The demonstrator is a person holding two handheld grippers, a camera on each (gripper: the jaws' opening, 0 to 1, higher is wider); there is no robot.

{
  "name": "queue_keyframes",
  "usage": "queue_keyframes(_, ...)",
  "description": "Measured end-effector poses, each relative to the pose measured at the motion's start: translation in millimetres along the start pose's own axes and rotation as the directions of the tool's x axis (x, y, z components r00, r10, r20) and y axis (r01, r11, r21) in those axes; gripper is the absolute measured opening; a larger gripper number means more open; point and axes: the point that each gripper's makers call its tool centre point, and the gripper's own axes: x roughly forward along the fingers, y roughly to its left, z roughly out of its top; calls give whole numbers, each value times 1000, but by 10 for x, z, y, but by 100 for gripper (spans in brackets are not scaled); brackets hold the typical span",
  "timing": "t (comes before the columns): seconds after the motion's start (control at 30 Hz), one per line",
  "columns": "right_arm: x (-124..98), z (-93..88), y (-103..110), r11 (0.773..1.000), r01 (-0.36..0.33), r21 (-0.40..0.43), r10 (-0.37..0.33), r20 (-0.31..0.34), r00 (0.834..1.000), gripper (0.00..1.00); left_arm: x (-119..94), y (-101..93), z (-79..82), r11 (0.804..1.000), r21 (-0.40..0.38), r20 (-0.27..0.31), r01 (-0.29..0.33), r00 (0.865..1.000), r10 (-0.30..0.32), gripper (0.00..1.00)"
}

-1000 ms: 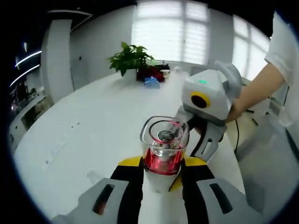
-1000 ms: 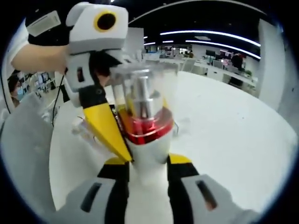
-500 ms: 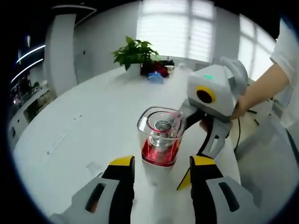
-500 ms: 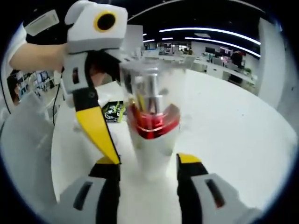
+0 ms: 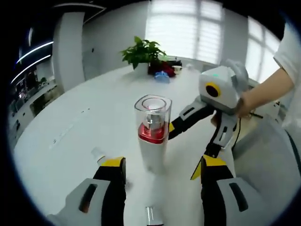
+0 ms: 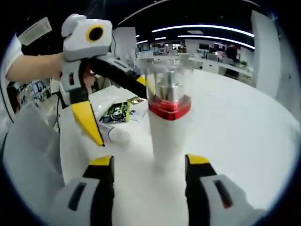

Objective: Arrange the skincare products in the storage area until every visible bottle or jar stands upright without overlapping.

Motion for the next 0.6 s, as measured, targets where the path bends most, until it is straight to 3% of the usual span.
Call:
queue_keyframes(0.2, -114, 64, 118, 1000, 0, 12, 0, 23, 1000, 69, -194, -139, 15, 999, -21, 33, -29, 999, 29, 66)
queue_keyframes(0.6, -382, 0, 373, 999, -1, 33, 0, 22, 1000, 80, -555, -327, -274, 990, -90, 31, -110, 993, 114, 74)
